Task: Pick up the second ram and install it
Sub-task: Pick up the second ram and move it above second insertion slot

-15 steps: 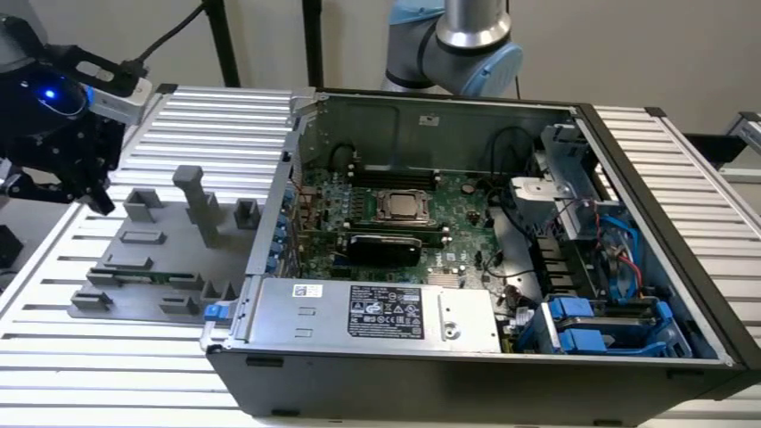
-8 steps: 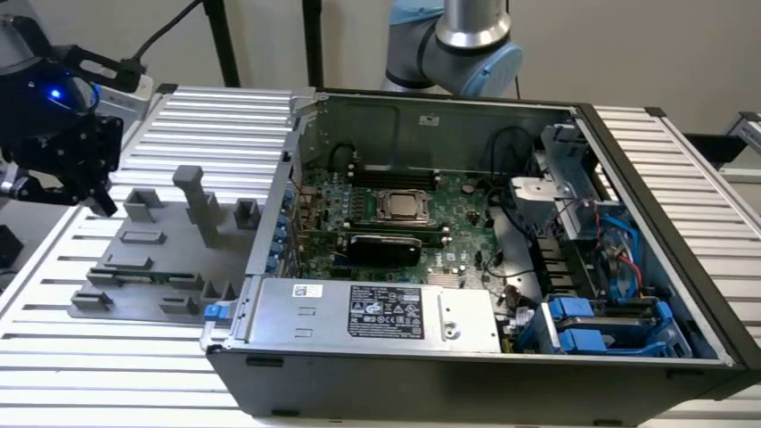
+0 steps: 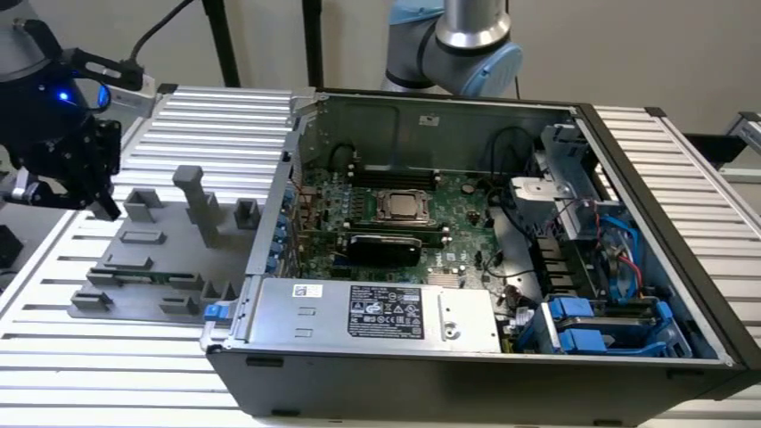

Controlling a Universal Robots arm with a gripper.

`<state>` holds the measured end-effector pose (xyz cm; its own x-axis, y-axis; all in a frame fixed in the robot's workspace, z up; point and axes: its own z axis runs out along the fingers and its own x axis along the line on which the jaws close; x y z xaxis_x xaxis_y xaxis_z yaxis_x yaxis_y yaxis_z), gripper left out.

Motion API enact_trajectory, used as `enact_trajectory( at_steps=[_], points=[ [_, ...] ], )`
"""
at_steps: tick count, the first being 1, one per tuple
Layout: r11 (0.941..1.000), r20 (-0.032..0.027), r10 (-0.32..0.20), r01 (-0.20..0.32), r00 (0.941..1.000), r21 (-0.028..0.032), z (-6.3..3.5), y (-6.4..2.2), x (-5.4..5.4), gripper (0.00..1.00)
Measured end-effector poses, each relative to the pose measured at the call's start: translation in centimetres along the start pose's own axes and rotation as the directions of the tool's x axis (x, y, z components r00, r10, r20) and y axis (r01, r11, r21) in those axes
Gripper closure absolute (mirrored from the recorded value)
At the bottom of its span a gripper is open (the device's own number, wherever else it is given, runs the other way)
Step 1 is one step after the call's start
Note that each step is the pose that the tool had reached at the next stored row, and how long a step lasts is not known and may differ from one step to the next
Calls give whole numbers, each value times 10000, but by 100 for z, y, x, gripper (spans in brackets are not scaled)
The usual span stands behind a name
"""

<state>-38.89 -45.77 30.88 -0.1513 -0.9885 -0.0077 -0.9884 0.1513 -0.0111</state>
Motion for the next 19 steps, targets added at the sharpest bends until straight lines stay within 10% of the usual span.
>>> enact_trajectory(
  at_steps=[7, 8, 19],
  points=[
    [9976, -104, -689, 689, 9976, 7, 114, -43, -5, 100],
    [9971, -112, -755, 755, 9971, 7, 132, -52, -7, 0],
    [9965, -127, -833, 833, 9964, 9, 333, -61, -7, 0]
  ],
)
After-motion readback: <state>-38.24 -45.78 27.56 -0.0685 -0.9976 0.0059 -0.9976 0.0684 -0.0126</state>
